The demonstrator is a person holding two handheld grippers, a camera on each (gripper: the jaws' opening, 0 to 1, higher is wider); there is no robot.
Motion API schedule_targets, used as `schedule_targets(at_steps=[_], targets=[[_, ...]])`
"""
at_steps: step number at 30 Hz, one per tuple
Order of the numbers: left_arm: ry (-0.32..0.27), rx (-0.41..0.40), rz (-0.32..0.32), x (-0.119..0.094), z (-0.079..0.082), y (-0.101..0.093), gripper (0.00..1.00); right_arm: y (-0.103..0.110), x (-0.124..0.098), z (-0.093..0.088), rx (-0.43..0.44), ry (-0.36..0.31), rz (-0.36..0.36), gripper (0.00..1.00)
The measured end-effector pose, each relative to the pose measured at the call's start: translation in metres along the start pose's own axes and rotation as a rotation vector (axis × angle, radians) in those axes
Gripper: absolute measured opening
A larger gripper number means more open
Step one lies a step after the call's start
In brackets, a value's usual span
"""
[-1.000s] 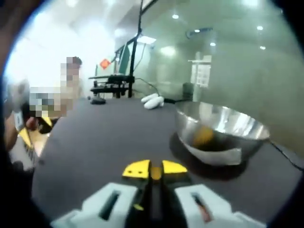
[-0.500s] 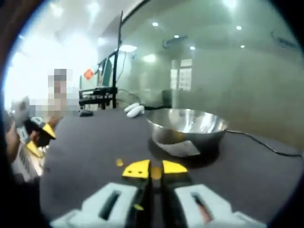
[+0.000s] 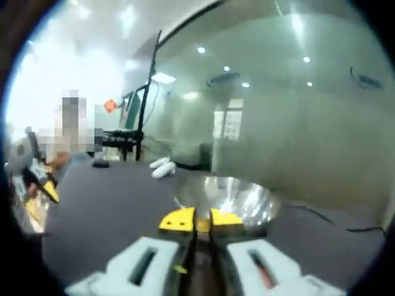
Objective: Pick up the QQ candy scattered on the table and place it into the stainless steel bowl on the table
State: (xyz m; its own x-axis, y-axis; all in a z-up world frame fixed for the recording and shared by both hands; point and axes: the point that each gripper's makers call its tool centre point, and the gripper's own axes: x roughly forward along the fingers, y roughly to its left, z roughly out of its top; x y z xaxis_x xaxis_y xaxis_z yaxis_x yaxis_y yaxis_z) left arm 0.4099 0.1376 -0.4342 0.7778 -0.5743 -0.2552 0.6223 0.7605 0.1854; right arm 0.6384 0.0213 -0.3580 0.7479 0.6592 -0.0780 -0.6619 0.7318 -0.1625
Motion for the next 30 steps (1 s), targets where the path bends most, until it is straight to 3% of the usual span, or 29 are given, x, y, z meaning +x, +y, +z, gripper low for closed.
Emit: schedule_targets(at_steps=[3,6,10,11,13,14,17,22,30], targets=[[-0.005,-0.002,0.004,0.000,0.002,0.003,0.38,-0.021,0.024,0.008,-0.019,0.008,-0.046,0.09],[-0.009,-0.006,0.014,-0.001,0.003,0.006,0.38,-0.045,0.041,0.004,-0.025,0.063,-0.124,0.09],[-0.005,-0.013,0.017,-0.004,-0.001,0.008,0.38,-0.054,0.054,0.013,0.008,0.049,-0.131,0.11],[-0.002,-0.013,0.018,-0.004,-0.002,0.009,0.38,-0.060,0.056,0.014,-0.041,0.050,-0.149,0.16],[0.007,-0.014,0.024,-0.006,-0.006,0.013,0.38,-0.055,0.054,0.014,-0.024,0.042,-0.146,0.40],[0.008,-0.019,0.031,-0.007,-0.006,0.016,0.38,-0.056,0.054,0.013,-0.009,0.041,-0.145,0.42],[0.006,-0.027,0.043,-0.008,-0.006,0.020,0.38,-0.054,0.050,0.010,0.003,0.045,-0.144,0.29],[-0.001,-0.023,0.039,-0.006,-0.004,0.019,0.38,-0.053,0.047,0.005,0.008,0.060,-0.126,0.30],[-0.004,-0.018,0.029,-0.005,-0.002,0.015,0.38,-0.050,0.038,0.015,0.019,0.037,-0.100,0.29]])
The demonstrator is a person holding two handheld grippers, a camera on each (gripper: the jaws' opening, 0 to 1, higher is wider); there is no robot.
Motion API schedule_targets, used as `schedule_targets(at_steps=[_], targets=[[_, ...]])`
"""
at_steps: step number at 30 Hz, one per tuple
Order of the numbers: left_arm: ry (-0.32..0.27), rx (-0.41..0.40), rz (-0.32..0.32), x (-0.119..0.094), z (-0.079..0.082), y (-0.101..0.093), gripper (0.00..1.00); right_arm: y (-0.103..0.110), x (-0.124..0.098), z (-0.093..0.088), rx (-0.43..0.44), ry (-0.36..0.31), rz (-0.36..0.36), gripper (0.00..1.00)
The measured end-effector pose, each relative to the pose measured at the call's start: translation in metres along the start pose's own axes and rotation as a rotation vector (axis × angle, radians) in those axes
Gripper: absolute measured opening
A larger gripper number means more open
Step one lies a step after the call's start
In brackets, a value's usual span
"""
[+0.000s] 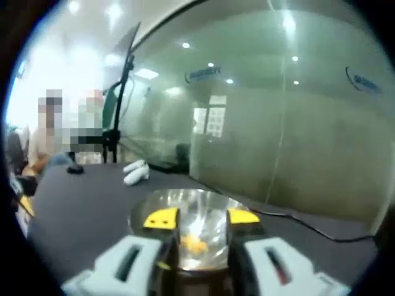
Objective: Pick up the QQ candy scattered on the table and place it into the stainless steel bowl on the table
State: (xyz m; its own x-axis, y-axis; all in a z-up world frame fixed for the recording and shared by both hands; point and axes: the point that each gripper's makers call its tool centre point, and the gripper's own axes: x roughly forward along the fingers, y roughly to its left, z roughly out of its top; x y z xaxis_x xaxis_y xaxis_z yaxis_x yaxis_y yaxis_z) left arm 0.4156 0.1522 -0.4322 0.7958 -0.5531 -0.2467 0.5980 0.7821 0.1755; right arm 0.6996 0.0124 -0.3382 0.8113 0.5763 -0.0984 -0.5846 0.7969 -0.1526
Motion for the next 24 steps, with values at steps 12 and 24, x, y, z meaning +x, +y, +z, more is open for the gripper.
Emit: schedule_targets(at_steps=[12,24], targets=[[-0.004,0.010,-0.012,0.003,0.003,-0.002,0.38,0.047,-0.051,-0.004,0.099,-0.045,0.175,0.26],[-0.015,-0.006,-0.002,0.000,0.003,0.008,0.38,0.073,-0.105,-0.082,0.093,0.060,0.256,0.27]])
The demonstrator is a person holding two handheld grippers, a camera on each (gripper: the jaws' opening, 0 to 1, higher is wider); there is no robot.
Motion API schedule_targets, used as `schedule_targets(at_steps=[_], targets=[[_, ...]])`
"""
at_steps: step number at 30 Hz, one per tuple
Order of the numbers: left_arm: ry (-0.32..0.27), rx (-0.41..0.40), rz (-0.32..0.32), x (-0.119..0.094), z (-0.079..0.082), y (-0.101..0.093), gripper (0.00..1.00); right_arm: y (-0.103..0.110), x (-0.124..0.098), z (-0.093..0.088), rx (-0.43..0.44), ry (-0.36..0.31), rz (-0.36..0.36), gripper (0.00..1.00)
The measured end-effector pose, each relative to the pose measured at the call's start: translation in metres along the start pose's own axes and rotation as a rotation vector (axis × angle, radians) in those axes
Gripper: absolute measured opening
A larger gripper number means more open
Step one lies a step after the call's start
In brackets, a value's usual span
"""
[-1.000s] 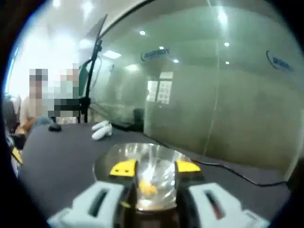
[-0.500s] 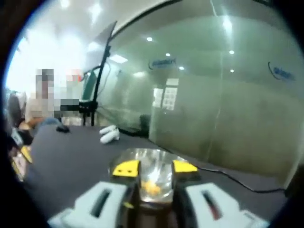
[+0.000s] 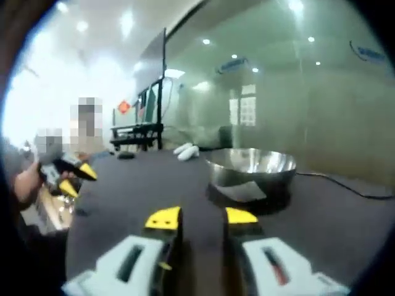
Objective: Pick up the QQ candy scattered on the table and place it into the stainless steel bowl on the table
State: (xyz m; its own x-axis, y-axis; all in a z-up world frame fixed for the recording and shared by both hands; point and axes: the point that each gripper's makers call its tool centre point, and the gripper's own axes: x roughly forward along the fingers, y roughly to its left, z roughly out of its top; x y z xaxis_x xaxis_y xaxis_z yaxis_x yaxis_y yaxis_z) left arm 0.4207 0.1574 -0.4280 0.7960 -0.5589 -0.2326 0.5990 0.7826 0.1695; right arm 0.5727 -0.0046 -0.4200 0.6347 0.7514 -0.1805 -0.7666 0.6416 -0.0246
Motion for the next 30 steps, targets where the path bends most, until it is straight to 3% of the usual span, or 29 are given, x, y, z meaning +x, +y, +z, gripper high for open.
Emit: schedule_targets(at_steps=[12,16,30], targets=[[0.003,0.015,-0.010,0.001,0.002,-0.006,0.38,0.024,-0.002,-0.010,-0.038,0.024,0.069,0.25],[0.003,0.014,-0.004,0.000,0.002,-0.005,0.38,0.032,0.009,-0.029,-0.046,0.091,0.101,0.25],[0.010,0.000,0.006,-0.004,-0.002,-0.006,0.38,0.064,0.058,-0.039,-0.042,0.133,0.178,0.25]])
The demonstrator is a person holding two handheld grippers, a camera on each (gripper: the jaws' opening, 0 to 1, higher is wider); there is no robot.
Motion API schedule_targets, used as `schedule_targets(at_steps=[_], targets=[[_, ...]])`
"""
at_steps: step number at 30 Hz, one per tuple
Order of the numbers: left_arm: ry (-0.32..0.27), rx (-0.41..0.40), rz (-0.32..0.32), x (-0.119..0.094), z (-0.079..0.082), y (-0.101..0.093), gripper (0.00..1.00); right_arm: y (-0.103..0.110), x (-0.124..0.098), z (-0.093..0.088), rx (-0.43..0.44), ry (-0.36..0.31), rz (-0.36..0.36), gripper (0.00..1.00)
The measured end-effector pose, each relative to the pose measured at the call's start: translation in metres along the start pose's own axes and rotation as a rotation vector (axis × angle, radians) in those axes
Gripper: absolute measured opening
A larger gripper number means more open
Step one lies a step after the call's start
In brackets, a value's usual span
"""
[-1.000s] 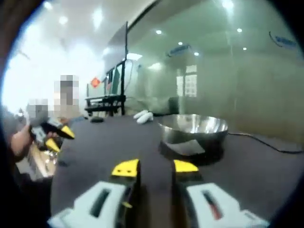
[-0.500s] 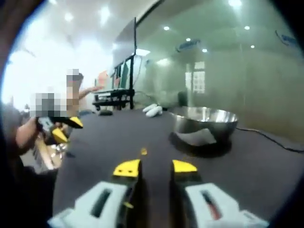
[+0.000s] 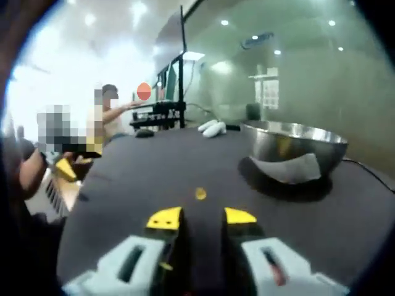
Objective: Pick up the QQ candy scattered on the table and place it into the stainless steel bowl on the table
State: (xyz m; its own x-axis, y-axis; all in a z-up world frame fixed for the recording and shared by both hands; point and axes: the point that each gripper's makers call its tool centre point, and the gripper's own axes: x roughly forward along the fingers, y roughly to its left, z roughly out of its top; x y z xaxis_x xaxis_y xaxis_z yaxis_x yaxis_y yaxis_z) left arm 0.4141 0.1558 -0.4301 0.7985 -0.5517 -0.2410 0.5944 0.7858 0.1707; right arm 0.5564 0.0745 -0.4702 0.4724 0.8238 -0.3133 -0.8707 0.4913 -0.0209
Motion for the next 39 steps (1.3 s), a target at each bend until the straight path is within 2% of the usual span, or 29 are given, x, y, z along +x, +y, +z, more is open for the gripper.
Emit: schedule_targets(at_steps=[10,12,14,19,22,24,34,39], targets=[[0.010,-0.007,0.014,-0.003,-0.004,0.003,0.38,0.003,0.039,0.003,-0.001,0.036,0.037,0.25],[0.013,-0.004,0.016,-0.004,-0.005,0.003,0.38,0.001,0.048,0.005,0.006,0.032,0.045,0.24],[0.012,-0.004,0.015,-0.005,-0.004,0.003,0.38,0.000,0.053,0.007,-0.025,0.033,0.040,0.20],[0.010,-0.012,0.027,-0.009,-0.005,0.008,0.38,0.003,0.052,0.007,-0.029,0.031,0.057,0.17],[0.014,-0.015,0.034,-0.009,-0.006,0.008,0.38,0.004,0.051,0.007,-0.020,0.027,0.054,0.09],[0.016,-0.015,0.034,-0.008,-0.007,0.009,0.38,0.005,0.050,0.007,0.001,0.027,0.043,0.09],[0.015,-0.010,0.022,-0.006,-0.005,0.006,0.38,0.008,0.048,0.008,-0.017,0.036,0.025,0.09],[0.011,-0.012,0.021,-0.006,-0.004,0.006,0.38,0.002,0.034,0.017,0.010,0.003,-0.015,0.09]])
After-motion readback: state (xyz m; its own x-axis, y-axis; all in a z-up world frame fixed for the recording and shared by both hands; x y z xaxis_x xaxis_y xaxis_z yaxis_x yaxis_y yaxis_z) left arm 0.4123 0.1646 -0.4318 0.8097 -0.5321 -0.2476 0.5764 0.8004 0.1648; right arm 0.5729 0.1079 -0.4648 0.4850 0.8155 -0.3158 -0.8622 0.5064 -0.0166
